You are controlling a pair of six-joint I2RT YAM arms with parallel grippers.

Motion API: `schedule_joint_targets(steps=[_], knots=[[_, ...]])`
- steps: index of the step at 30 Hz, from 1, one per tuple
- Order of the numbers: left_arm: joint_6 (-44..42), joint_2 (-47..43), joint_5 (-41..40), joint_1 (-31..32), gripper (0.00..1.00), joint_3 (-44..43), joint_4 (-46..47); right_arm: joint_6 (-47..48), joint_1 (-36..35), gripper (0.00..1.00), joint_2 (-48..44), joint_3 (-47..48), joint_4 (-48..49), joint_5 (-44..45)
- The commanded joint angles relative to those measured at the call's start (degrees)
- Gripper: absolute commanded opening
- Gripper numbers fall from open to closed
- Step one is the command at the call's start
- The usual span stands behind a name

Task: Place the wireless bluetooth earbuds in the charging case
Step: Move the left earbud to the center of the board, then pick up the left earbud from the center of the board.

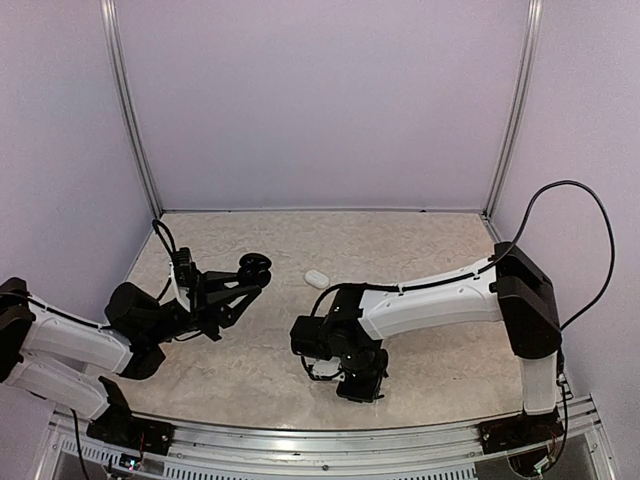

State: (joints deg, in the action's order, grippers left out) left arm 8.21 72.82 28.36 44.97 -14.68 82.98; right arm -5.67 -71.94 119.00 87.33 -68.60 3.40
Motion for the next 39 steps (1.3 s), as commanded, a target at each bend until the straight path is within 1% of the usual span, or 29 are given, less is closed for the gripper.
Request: schedule_joint_targets(steps=[1,6,12,20,25,28,33,39], knots=[[0.5,0.4,0.9,-0.5,0.06,0.6,2.3,-0.2,-0.8,0.21,1.2,0.7,-1.5,0.7],[0.6,0.1,0.9,-0.5,0.06,0.6,2.1,0.2,-0.9,0.21,1.4,0.1,-1.1,0.5],[0.5,-0.1,0.8,-0.5,0.06,0.6,1.7,0.5,-1.0,0.17,2.1,-0.6,-0.6,0.2],[0.2,-0.2,0.6,-0.5,0.06,0.4,1.5,0.7,-1.0,0.06,2.1,-0.9,-0.5,1.5],[0.5,0.1,0.6,-0.5,0.06,0.2,1.8,0.7,-0.9,0.02,-1.3,1.9,1.5,2.3],[0.8,0.3,0.7,-0.5,0.06,-0.1,1.9,1.1,-0.3,0.01,-4.7,2.8,4.8,2.0],[0.8,0.0,0.5,-0.5,0.06,-0.8,1.2,2.7,0.7,0.01,-12.5,2.2,12.9,2.9],[1.2,0.2,-0.1,-0.5,0.06,-1.8,1.3,5.1,1.4,0.01,-25.0,-1.7,27.7,3.5]])
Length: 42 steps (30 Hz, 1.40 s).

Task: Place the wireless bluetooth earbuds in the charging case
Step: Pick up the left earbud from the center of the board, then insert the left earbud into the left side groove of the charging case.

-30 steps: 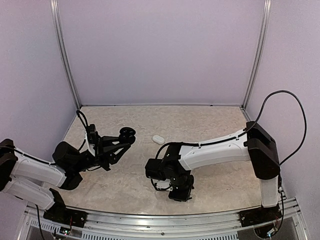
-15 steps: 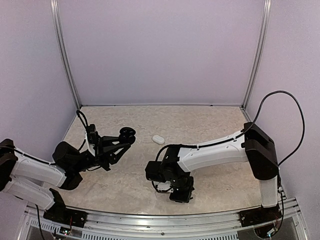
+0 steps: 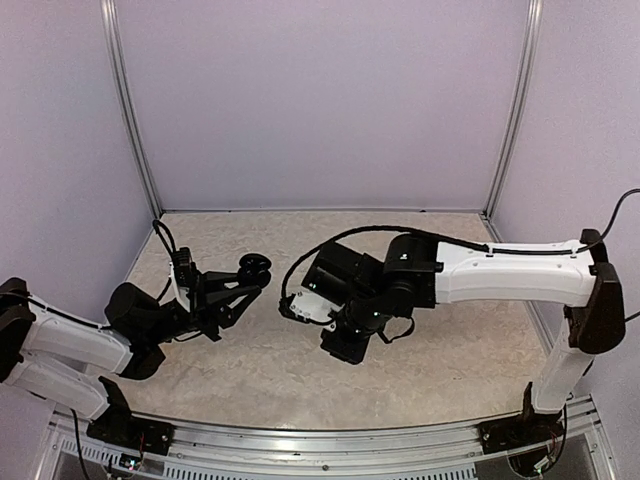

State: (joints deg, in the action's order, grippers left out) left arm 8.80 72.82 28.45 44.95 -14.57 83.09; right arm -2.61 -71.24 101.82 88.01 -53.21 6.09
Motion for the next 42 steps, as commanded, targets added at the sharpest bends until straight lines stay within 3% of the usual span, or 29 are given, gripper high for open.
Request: schedule_joint_targets(steps=[1,8,16,25,32,42], knots=[[0.8,0.2,-0.4,-0.5,0.06,-2.0,1.7,2.0,0.9,0.01,-10.1,-3.6,15.4,0.0],[1.7,1.6,-2.7,-0.5,0.06,-2.8,5.9,3.0,1.5,0.03,-22.7,-12.7,40.2,-8.0],[0.7,4.5,-9.1,-0.1,0.06,-3.1,13.8,-5.2,2.2,0.03,-24.2,-17.3,60.7,-12.3],[-16.0,5.6,-15.4,3.9,0.04,-3.4,14.6,-17.4,4.8,0.01,-21.0,-19.1,73.6,-19.4],[-26.6,7.5,-21.0,7.1,0.03,-3.3,20.7,-26.4,6.4,0.01,-18.6,-21.9,84.1,-23.4],[-34.6,9.3,-25.3,9.0,0.02,-5.2,23.0,-35.0,7.6,0.01,-15.5,-25.2,93.1,-24.9]])
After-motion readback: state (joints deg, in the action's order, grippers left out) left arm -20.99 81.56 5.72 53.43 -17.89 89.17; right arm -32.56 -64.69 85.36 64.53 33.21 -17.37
